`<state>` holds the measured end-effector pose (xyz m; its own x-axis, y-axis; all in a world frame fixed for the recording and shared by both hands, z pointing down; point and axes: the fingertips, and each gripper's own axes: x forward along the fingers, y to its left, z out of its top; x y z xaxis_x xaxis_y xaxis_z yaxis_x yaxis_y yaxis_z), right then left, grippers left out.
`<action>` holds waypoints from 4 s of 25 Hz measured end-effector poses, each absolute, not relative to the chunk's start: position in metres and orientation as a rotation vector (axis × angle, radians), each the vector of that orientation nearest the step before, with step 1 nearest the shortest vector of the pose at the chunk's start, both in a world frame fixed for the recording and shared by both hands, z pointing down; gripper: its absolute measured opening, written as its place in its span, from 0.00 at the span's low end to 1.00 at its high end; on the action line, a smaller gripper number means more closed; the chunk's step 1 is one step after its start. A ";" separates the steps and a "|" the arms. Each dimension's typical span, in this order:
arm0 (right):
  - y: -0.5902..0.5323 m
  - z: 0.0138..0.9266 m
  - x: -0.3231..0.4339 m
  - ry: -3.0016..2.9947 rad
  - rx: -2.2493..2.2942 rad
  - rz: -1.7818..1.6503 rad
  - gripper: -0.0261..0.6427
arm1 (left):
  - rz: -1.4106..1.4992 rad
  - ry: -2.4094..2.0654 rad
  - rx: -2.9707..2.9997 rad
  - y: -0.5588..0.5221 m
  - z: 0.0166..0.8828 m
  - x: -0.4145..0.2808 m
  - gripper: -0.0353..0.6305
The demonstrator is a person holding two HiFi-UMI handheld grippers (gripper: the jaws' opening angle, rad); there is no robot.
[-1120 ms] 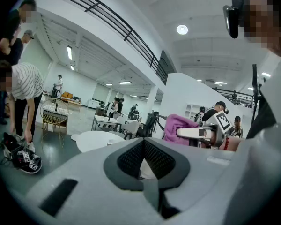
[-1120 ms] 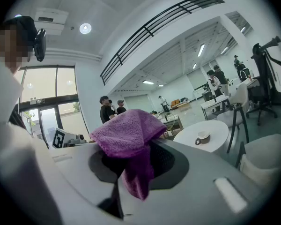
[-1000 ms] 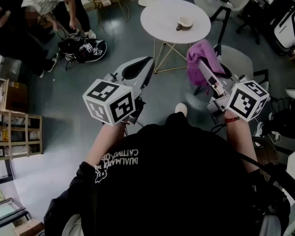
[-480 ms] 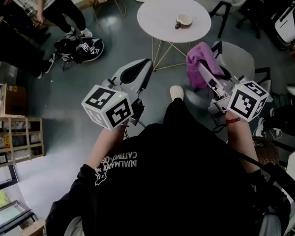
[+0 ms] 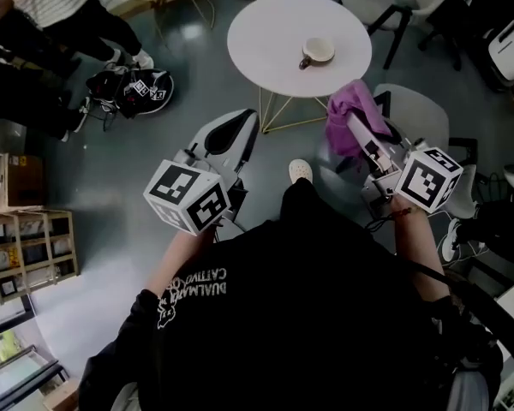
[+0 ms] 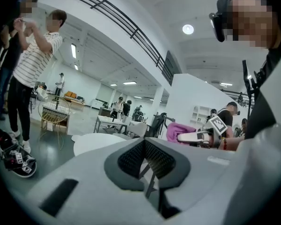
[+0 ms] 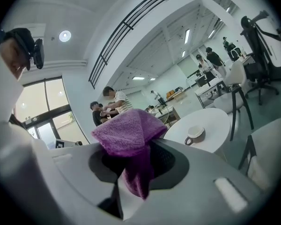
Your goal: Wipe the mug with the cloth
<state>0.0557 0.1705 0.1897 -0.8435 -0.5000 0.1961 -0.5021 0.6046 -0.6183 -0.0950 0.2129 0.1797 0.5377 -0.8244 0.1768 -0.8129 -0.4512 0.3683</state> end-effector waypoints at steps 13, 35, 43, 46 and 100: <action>0.055 0.250 0.090 -2.650 0.749 1.140 0.21 | 0.115 -1.298 2.221 0.081 0.241 -0.034 0.05; 0.038 0.365 0.051 -2.455 0.379 1.523 0.21 | 0.458 -1.099 2.049 0.020 0.361 0.007 0.23; 0.022 0.380 0.048 -2.436 0.335 1.622 0.21 | 0.526 -1.088 2.045 -0.006 0.379 0.014 0.27; 0.024 0.376 0.047 -2.430 0.319 1.619 0.21 | 0.555 -1.077 2.037 -0.007 0.378 0.015 0.25; -0.012 0.365 0.106 -2.253 0.591 1.716 0.21 | 0.907 -0.822 2.220 -0.001 0.385 0.023 0.14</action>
